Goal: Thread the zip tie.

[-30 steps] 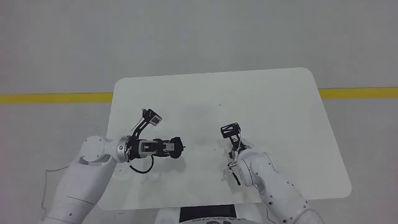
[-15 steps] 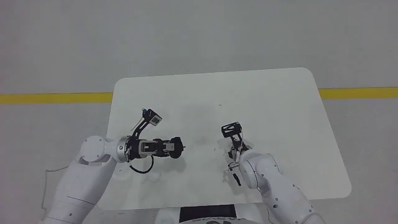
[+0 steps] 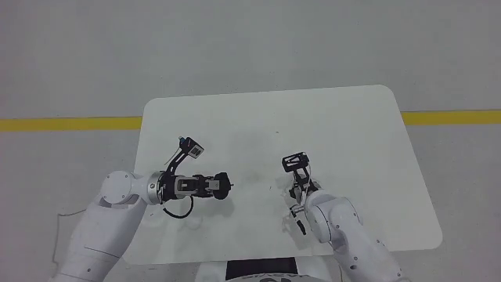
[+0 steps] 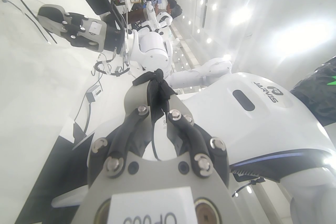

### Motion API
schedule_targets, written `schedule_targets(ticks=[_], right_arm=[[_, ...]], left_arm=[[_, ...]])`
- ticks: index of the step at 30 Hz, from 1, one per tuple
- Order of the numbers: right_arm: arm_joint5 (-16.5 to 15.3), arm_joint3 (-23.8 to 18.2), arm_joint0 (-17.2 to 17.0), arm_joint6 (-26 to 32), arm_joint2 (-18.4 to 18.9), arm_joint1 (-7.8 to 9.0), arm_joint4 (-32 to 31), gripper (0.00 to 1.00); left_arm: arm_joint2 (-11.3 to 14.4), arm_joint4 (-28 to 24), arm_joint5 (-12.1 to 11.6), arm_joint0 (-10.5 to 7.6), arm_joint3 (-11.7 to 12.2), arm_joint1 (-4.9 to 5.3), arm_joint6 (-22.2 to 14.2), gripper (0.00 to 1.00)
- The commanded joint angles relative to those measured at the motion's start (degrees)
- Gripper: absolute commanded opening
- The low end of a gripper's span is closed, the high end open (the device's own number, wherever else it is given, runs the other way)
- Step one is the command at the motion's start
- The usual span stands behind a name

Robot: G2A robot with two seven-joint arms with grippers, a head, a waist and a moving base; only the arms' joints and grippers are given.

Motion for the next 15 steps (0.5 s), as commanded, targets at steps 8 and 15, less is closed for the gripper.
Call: schedule_targets(ticks=[8, 15], right_arm=[[0.13, -1.41, -1.16, -1.47, 0.98, 0.01, 0.60, 0.00], [0.50, 1.79, 0.78, -1.99, 0.58, -0.40, 2.52, 0.00]], left_arm=[[0.00, 0.00, 0.00, 0.00, 0.00, 0.00, 0.00, 0.00], [0.00, 0.00, 0.00, 0.00, 0.00, 0.00, 0.00, 0.00]])
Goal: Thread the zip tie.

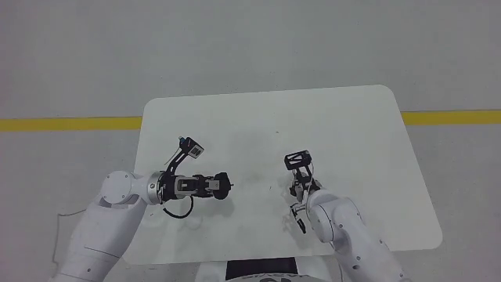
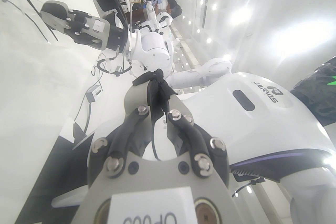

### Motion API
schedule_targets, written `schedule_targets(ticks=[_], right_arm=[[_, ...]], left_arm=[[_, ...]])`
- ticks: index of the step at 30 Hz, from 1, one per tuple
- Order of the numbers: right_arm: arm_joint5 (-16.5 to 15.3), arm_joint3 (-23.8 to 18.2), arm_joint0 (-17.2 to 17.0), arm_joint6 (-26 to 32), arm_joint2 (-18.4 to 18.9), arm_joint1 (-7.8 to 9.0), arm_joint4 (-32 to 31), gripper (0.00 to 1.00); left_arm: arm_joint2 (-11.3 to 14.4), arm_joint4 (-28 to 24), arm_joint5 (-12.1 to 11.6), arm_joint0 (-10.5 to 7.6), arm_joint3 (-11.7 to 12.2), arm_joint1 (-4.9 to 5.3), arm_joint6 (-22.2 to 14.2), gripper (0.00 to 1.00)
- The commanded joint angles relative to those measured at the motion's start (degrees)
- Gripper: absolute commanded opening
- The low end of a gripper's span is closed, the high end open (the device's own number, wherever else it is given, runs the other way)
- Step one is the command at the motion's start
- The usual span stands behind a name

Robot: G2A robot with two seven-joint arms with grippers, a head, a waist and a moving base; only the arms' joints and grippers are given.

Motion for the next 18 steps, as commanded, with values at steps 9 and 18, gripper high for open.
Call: schedule_targets(ticks=[9, 18], right_arm=[[1.01, 3.16, 2.12, 0.10, -0.28, -0.47, 1.51, 0.28], [0.87, 2.83, 1.69, 0.35, 0.08, -0.46, 0.95, 0.25]], left_arm=[[0.00, 0.00, 0.00, 0.00, 0.00, 0.00, 0.00, 0.00], [0.00, 0.00, 0.00, 0.00, 0.00, 0.00, 0.00, 0.00]])
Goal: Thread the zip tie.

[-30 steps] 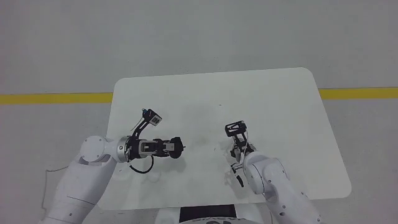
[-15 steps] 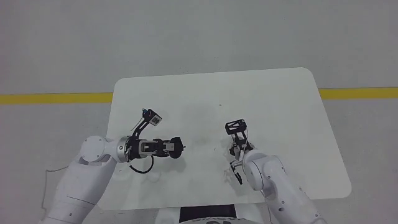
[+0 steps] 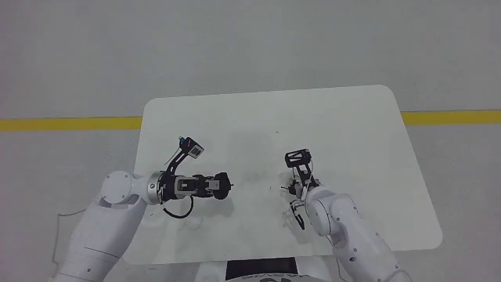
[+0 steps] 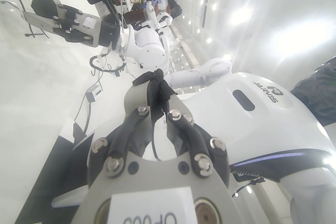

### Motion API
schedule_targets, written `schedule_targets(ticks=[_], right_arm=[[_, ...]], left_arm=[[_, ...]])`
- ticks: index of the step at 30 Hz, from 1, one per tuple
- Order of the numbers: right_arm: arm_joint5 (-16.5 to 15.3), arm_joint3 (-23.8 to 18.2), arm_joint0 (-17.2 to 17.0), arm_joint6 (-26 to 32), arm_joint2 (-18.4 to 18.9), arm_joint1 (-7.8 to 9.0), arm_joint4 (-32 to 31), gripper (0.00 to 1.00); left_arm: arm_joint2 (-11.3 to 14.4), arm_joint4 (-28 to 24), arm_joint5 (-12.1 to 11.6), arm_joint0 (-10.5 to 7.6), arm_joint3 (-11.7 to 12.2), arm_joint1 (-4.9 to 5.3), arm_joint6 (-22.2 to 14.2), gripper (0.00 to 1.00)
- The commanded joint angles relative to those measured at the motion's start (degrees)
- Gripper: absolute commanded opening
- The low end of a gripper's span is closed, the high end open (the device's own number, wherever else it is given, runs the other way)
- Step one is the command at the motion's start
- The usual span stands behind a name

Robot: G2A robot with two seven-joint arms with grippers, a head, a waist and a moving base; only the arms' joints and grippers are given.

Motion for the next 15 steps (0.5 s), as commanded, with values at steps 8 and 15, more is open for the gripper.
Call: schedule_targets(ticks=[8, 15], right_arm=[[0.00, 1.46, 0.68, 0.29, -0.60, -0.25, 0.33, 0.22], [0.59, 2.89, 1.55, 0.36, -1.40, -0.55, 0.42, 0.18]], left_arm=[[0.00, 0.00, 0.00, 0.00, 0.00, 0.00, 0.00, 0.00], [0.00, 0.00, 0.00, 0.00, 0.00, 0.00, 0.00, 0.00]])
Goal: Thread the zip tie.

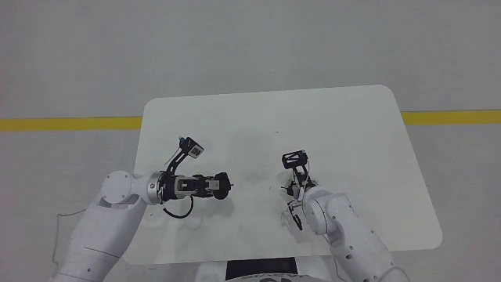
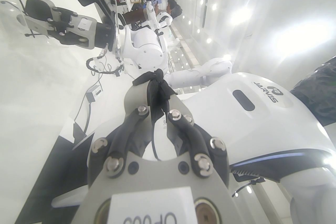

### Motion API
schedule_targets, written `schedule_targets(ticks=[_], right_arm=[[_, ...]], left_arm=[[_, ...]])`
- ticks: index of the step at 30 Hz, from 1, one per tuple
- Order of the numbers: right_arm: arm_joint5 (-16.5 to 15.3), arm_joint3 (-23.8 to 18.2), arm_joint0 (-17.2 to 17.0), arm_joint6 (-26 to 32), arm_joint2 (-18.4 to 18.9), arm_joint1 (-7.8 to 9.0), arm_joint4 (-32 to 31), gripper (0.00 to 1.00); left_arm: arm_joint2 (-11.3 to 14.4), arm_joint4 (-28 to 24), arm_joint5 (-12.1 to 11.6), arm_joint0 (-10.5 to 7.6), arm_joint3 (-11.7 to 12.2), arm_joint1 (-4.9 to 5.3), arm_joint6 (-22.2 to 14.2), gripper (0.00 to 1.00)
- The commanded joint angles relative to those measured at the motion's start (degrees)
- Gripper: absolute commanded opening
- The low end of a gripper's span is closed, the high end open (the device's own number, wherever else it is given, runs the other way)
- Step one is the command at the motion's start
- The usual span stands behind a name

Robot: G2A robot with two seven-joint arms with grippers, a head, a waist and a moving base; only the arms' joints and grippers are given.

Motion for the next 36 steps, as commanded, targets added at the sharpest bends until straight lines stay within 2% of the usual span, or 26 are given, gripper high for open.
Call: schedule_targets(ticks=[1, 5, 10, 16, 23, 27, 36], right_arm=[[0.59, 0.67, 0.37, 0.09, -0.23, -0.11, -0.16, 0.15], [1.56, 1.10, 0.78, -0.01, -0.38, -0.30, -0.08, 0.00], [1.83, -0.87, -0.35, -0.78, 0.60, -0.19, -0.03, 0.00], [0.79, -6.57, -4.14, -2.95, 3.53, 0.31, 1.47, 0.00], [-3.38, -14.01, -11.14, -13.68, 9.32, 0.88, 11.54, 0.00], [-9.02, -16.70, -15.32, -19.16, 12.70, 1.24, 19.96, 0.00], [-9.59, -16.77, -15.57, -19.36, 12.97, 1.28, 20.66, 0.00]], left_arm=[[0.00, 0.00, 0.00, 0.00, 0.00, 0.00, 0.00, 0.00], [0.00, 0.00, 0.00, 0.00, 0.00, 0.00, 0.00, 0.00], [0.00, 0.00, 0.00, 0.00, 0.00, 0.00, 0.00, 0.00], [0.00, 0.00, 0.00, 0.00, 0.00, 0.00, 0.00, 0.00], [0.00, 0.00, 0.00, 0.00, 0.00, 0.00, 0.00, 0.00], [0.00, 0.00, 0.00, 0.00, 0.00, 0.00, 0.00, 0.00], [0.00, 0.00, 0.00, 0.00, 0.00, 0.00, 0.00, 0.00]])
